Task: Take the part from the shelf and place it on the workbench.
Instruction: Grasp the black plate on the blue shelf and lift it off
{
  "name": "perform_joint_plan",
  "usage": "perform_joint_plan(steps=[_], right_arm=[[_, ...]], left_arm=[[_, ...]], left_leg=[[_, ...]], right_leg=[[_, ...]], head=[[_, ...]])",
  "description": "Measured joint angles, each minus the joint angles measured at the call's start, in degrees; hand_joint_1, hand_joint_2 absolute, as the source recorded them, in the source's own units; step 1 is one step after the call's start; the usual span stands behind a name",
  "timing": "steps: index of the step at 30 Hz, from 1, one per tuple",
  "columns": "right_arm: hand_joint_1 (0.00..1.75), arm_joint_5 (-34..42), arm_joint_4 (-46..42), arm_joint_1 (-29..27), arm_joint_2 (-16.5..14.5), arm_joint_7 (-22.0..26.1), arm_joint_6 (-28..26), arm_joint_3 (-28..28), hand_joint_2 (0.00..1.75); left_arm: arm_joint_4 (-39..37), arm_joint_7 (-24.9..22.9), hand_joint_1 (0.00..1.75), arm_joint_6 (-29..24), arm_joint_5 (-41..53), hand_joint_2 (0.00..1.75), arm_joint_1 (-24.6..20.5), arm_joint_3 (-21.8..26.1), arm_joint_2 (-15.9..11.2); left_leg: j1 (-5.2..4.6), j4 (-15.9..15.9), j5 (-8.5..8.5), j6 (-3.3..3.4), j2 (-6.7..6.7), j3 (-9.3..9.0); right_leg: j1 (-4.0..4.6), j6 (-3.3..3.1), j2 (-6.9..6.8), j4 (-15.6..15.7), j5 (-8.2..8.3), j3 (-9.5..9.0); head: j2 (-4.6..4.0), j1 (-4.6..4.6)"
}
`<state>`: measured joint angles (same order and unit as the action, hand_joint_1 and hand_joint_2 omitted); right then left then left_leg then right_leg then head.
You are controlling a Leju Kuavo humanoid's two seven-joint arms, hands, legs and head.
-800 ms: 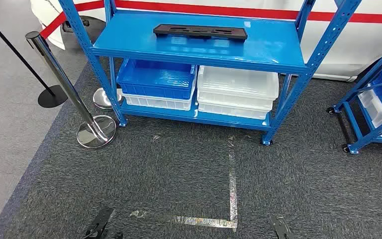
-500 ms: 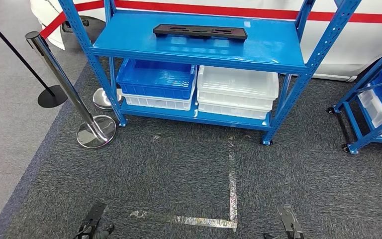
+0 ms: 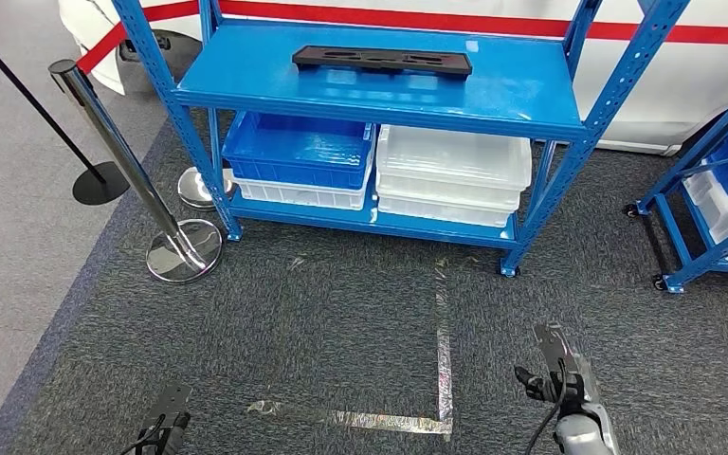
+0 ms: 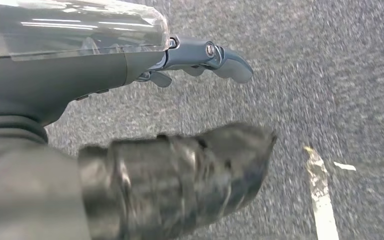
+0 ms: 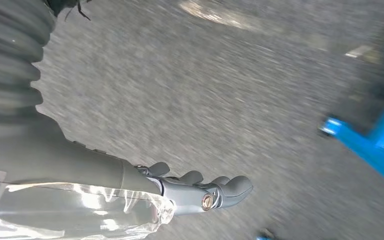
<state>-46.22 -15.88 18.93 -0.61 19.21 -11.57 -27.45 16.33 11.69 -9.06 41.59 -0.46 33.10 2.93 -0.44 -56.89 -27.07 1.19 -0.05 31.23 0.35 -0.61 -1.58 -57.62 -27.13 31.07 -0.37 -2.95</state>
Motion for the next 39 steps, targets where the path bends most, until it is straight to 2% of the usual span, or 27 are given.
perform_joint_plan(steps=[4,11,15,21,28,39], right_arm=[[0.0,-1.09,-2.35,2.43,0.24,-1.22,-0.38,0.74,0.0],[0.0,-2.68,-8.66,8.5,0.74,-5.25,0.26,5.47,0.0],[0.0,-4.16,-12.66,11.7,0.81,-7.63,0.84,9.52,1.75],[0.0,-6.74,-18.14,16.94,0.51,-10.77,2.32,16.48,1.75],[0.0,-9.51,-24.85,23.58,-0.47,-14.06,4.16,27.51,1.75],[0.0,-14.26,-34.69,33.23,-3.13,-18.9,7.57,42.65,1.75]], left_arm=[[-0.65,0.17,0.0,-0.43,3.63,0.0,-0.39,2.56,0.31],[-1.75,0.31,0.0,-0.75,8.95,0.0,-1.7,6.21,0.91],[-2.2,0.33,0.0,-1.01,11.83,0.0,-2.05,7.83,1.25],[-2.73,0.33,0.0,-1.46,16.38,0.0,-2.68,9.45,1.78],[-3.48,0.32,0.0,-1.79,21.35,0.0,-3.69,11.88,2.52],[-4.23,0.36,0.0,-2.72,29.38,0.0,-4.48,14.18,3.52]], left_leg=[[0.0,-0.01,0.01,0.01,-0.09,0.06],[-0.01,-0.04,0.03,0.02,-0.09,0.05],[-0.01,-0.05,0.05,0.01,-0.09,0.05],[0.0,-0.04,0.07,0.01,-0.13,0.06],[0.0,-0.04,0.09,0.01,-0.16,0.06],[0.0,-0.05,0.12,0.02,-0.17,0.08]], right_leg=[[0.0,0.0,-0.1,-0.01,0.0,-0.01],[-0.01,0.03,-0.08,-0.02,0.03,-0.01],[0.0,0.03,-0.1,-0.03,0.04,-0.02],[0.0,0.03,-0.13,-0.06,0.05,-0.04],[0.01,0.02,-0.14,-0.07,0.05,-0.03],[0.02,0.02,-0.18,-0.09,0.05,-0.02]], head=[[0.01,0.0],[0.0,0.01],[0.0,0.01],[0.01,0.01],[0.0,0.01],[0.01,0.01]])
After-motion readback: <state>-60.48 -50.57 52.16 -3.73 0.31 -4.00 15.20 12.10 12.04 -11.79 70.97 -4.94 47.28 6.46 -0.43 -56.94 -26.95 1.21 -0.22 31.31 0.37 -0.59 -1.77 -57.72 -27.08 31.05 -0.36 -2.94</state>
